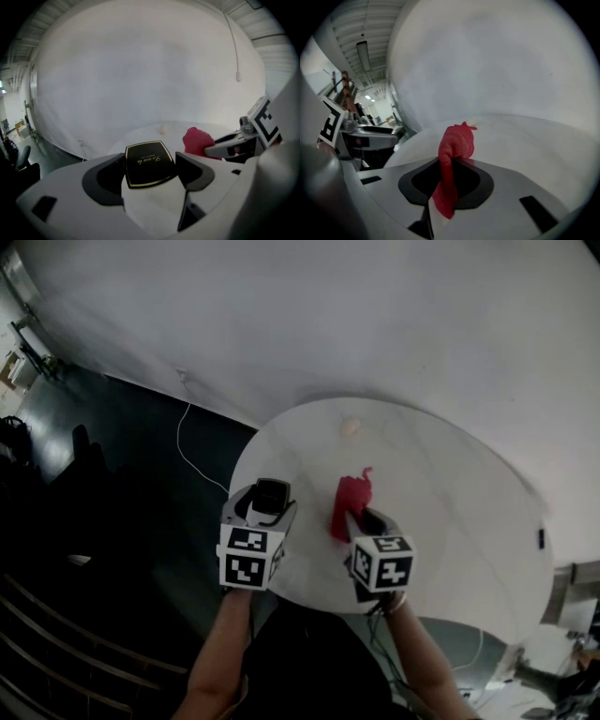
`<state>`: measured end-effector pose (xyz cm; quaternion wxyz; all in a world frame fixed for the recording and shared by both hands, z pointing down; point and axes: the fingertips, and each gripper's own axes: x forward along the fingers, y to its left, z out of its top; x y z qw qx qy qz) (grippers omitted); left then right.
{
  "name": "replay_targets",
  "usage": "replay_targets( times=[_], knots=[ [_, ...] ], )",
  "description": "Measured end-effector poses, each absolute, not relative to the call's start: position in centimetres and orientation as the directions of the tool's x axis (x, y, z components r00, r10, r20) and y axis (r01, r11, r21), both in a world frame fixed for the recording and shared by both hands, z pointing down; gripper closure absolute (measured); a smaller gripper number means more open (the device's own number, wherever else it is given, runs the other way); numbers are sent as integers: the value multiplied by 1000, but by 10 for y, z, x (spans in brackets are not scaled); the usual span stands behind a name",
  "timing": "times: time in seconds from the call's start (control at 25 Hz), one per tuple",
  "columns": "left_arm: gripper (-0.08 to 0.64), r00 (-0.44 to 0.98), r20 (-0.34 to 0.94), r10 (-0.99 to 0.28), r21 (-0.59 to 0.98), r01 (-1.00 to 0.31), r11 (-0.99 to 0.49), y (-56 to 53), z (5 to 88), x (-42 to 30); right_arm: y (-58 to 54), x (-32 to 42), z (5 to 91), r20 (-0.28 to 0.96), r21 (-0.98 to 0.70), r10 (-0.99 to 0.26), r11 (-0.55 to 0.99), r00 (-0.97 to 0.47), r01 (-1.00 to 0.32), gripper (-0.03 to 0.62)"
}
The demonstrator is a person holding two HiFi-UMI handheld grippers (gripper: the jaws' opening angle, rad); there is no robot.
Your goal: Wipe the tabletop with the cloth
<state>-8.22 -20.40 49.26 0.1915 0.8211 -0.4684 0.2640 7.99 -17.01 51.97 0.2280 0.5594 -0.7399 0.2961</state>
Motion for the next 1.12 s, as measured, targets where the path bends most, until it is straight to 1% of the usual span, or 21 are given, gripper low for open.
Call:
replay_targets(
  times=[0.12,0.2,0.36,0.44,0.52,0.64,0.8,0.92,1.12],
  knots=[
    [233,351,613,-708,54,-912,-406,-198,492,-132,-172,-10,514,625,-269,-643,355,-443,-895,527],
    [233,299,615,-730,47,-937,-345,-189,490,-163,-166,-61,516,613,-299,-591,440,-524,-847,526],
    [233,214,624,-752,39,-969,-243,-167,491,-215,-148,-135,528,618,-328,-503,534,-604,-779,526],
    [233,181,632,-754,37,-978,-203,-158,495,-232,-141,-157,536,623,-345,-467,556,-628,-756,526],
    [233,160,639,-752,38,-983,-177,-152,498,-244,-137,-171,545,637,-327,-447,580,-628,-746,526],
    [233,158,644,-749,42,-984,-172,-146,500,-251,-133,-172,556,664,-266,-452,601,-595,-754,526],
    [233,189,642,-743,51,-978,-204,-147,504,-240,-133,-149,567,702,-240,-460,566,-543,-789,526],
    [233,245,639,-729,62,-961,-269,-154,505,-211,-133,-113,570,723,-218,-487,513,-490,-830,526],
    [233,354,642,-680,78,-913,-401,-162,510,-145,-125,-31,574,746,-212,-537,369,-394,-905,526]
  ],
)
